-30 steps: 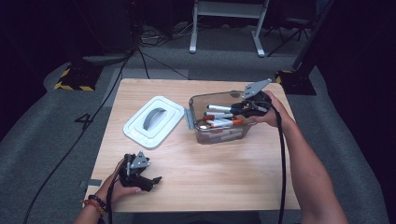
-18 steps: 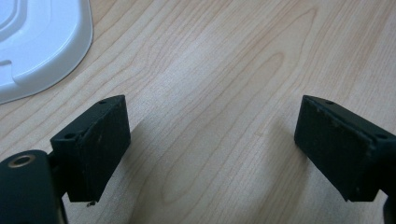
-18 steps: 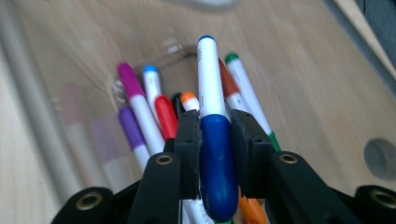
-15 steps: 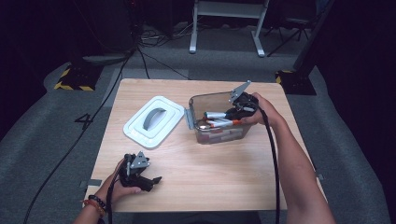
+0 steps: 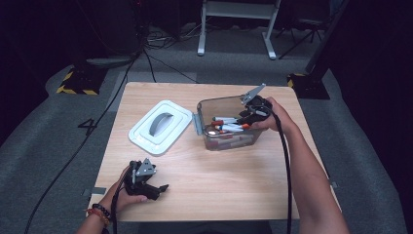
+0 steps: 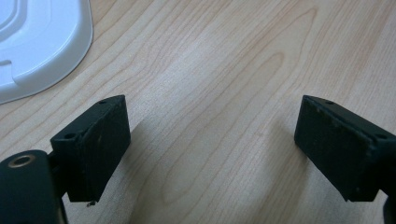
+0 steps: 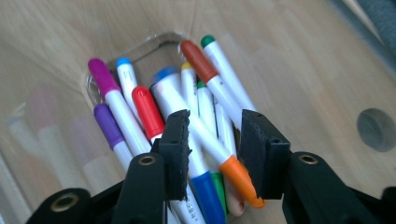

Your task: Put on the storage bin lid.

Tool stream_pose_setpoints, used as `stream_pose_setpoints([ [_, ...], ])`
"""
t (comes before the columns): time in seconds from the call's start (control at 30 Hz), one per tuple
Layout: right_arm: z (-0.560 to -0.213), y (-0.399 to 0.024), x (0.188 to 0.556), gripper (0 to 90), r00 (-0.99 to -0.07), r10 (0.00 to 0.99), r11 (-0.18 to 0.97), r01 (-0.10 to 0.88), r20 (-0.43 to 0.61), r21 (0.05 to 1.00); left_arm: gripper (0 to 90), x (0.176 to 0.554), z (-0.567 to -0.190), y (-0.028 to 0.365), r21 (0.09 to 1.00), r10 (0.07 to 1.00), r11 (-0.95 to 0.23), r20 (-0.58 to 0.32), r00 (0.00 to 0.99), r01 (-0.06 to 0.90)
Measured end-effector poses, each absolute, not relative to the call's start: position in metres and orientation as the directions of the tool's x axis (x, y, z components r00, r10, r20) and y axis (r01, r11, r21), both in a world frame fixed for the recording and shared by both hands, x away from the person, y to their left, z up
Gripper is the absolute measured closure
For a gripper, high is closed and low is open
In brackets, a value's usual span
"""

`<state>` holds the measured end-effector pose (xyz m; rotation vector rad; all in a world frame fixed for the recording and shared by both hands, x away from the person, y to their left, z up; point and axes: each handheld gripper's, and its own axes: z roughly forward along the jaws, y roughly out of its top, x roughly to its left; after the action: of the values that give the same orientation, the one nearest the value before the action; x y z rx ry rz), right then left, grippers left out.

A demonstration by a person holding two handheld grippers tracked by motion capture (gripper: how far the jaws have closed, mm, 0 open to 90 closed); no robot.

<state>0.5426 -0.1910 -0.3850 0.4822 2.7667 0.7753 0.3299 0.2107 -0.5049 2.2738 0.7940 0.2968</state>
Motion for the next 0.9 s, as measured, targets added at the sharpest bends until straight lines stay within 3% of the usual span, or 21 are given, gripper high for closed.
stream_pose_setpoints([
  [0.1, -0.38, -0.195, 0.54, 62.6, -0.916, 0.38, 0.787, 0.249, -0.126, 0.565, 11.1, 0.33, -0.505, 0.211, 0.684, 0.618, -0.568, -0.013, 0.786, 0.458],
  [0.27, -0.373, -0.201, 0.537, 54.3, -0.896, 0.425, 0.74, 0.262, -0.129, 0.619, 11.1, 0.33, -0.505, 0.211, 0.684, 0.618, -0.567, -0.013, 0.786, 0.458],
  [0.4, -0.371, -0.204, 0.534, 41.0, -0.874, 0.469, 0.712, 0.292, -0.124, 0.639, 11.1, 0.33, -0.505, 0.211, 0.684, 0.618, -0.568, -0.013, 0.786, 0.458],
  [0.5, -0.368, -0.206, 0.531, 36.0, -0.861, 0.492, 0.698, 0.303, -0.127, 0.649, 11.1, 0.33, -0.505, 0.211, 0.685, 0.619, -0.566, -0.015, 0.785, 0.459],
  [0.9, -0.349, -0.217, 0.507, 28.7, -0.838, 0.522, 0.65, 0.272, -0.158, 0.71, 11.1, 0.33, -0.505, 0.211, 0.684, 0.618, -0.568, -0.013, 0.786, 0.458],
])
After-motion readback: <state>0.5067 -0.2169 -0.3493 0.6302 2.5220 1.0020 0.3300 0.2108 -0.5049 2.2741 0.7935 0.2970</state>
